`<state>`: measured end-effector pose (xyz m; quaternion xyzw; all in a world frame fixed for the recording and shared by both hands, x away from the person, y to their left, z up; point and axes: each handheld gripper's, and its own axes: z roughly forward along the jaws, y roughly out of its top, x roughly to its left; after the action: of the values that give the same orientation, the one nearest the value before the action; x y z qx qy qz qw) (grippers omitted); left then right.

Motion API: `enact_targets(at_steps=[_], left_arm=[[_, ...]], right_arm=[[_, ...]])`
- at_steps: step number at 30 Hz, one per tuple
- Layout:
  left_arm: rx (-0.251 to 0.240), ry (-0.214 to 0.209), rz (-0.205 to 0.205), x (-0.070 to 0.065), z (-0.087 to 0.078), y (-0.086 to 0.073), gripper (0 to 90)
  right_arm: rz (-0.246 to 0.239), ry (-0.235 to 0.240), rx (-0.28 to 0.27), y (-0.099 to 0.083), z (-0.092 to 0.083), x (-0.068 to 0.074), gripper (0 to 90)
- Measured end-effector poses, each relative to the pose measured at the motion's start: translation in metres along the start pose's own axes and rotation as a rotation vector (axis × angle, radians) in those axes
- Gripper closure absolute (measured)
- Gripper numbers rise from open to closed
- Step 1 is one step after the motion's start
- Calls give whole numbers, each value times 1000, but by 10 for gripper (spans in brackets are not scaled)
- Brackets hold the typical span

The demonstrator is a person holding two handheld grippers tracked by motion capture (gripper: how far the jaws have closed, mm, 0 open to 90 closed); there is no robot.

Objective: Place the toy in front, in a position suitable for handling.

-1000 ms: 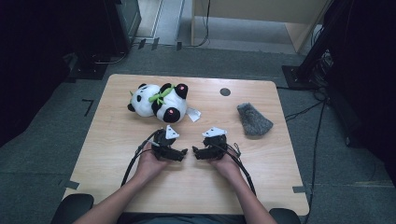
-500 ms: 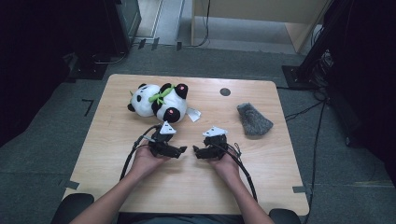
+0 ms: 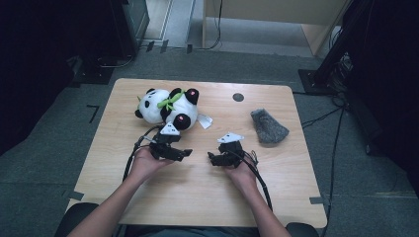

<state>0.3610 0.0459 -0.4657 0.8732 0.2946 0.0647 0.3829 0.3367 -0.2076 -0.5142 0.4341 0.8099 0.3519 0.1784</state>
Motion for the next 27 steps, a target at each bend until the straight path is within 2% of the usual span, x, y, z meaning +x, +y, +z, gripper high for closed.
enact_targets(at_steps=[7, 9, 13, 16, 18, 20, 23, 27], left_arm=[[-18, 13, 26, 9, -15, 4, 291], [-26, 27, 20, 12, -18, 4, 325], [-39, 18, 7, 20, -25, 6, 333], [-27, 17, 0, 26, -27, 9, 337], [-26, 12, -5, 30, -28, 11, 344], [-34, 23, -11, 34, -29, 12, 348], [-36, 28, -28, 41, -31, 15, 341], [-66, 35, -34, 47, -37, 24, 342]], right_arm=[[21, 13, -11, 0, -10, -7, 261], [9, 12, -17, 0, -11, -9, 261], [12, -3, -5, 1, -17, -18, 285], [3, -20, -2, -1, -24, -28, 285], [33, -5, 3, -4, -27, -34, 286], [41, 4, 14, -6, -31, -39, 287], [64, 7, 2, -7, -35, -45, 296], [52, -11, -11, -10, -37, -50, 297]])
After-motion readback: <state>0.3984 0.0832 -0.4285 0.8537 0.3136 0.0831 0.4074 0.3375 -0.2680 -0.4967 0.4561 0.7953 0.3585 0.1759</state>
